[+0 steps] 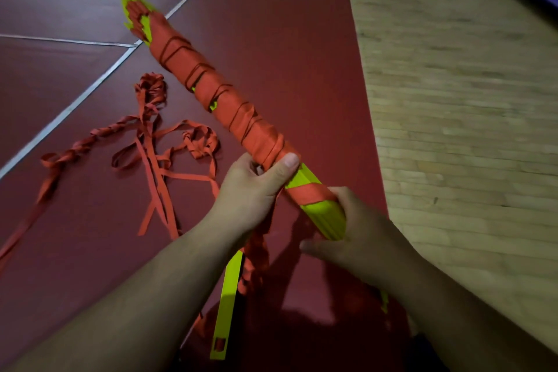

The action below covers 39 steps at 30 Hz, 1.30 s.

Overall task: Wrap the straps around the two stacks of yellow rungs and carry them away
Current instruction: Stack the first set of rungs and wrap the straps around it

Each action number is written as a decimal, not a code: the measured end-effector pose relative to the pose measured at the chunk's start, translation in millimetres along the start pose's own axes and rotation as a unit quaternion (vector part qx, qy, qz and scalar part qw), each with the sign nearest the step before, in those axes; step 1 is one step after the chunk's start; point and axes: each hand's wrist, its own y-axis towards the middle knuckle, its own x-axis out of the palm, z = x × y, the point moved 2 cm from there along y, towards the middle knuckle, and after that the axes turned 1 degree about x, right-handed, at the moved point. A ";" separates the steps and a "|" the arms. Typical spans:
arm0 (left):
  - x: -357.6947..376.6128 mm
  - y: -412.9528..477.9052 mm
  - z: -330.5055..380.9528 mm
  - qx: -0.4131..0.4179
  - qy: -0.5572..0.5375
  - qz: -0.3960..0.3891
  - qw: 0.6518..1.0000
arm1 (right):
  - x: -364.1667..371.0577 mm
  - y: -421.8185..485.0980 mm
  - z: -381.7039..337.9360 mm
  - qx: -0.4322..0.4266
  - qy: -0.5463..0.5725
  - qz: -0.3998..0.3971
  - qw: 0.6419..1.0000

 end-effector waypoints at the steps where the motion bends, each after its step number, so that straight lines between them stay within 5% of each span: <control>1: 1.2 -0.2 0.5 -0.004 0.011 -0.008 1.000 | 2.4 1.5 -0.7 0.002 -0.021 0.031 0.999; 7: -14.8 7.8 6.0 -0.009 -0.034 -0.200 0.979 | -5.7 4.5 2.3 0.018 0.107 0.030 0.994; 13: -25.5 12.0 -1.7 -0.036 0.184 -0.161 0.969 | -15.4 3.3 0.3 0.002 0.255 -0.006 0.967; 21: -4.8 2.9 0.9 -0.134 -0.088 -0.134 0.978 | -4.3 -2.9 -4.2 -0.011 0.468 -0.161 0.869; 28: -0.3 -2.4 -8.2 -0.091 -0.193 -0.210 0.954 | 6.0 -14.1 -7.8 0.035 0.552 -0.297 0.779; 33: -0.4 0.9 -10.2 -0.075 -0.130 -0.091 0.985 | -5.2 0.7 1.2 0.044 0.435 -0.198 0.877; 36: -5.8 1.9 -12.1 -0.080 -0.029 -0.010 0.996 | -3.2 3.1 -0.3 0.032 0.254 -0.077 0.963; 39: -1.4 0.4 -14.6 -0.052 0.046 0.021 0.997 | 8.1 0.4 -3.2 0.049 0.071 0.008 0.996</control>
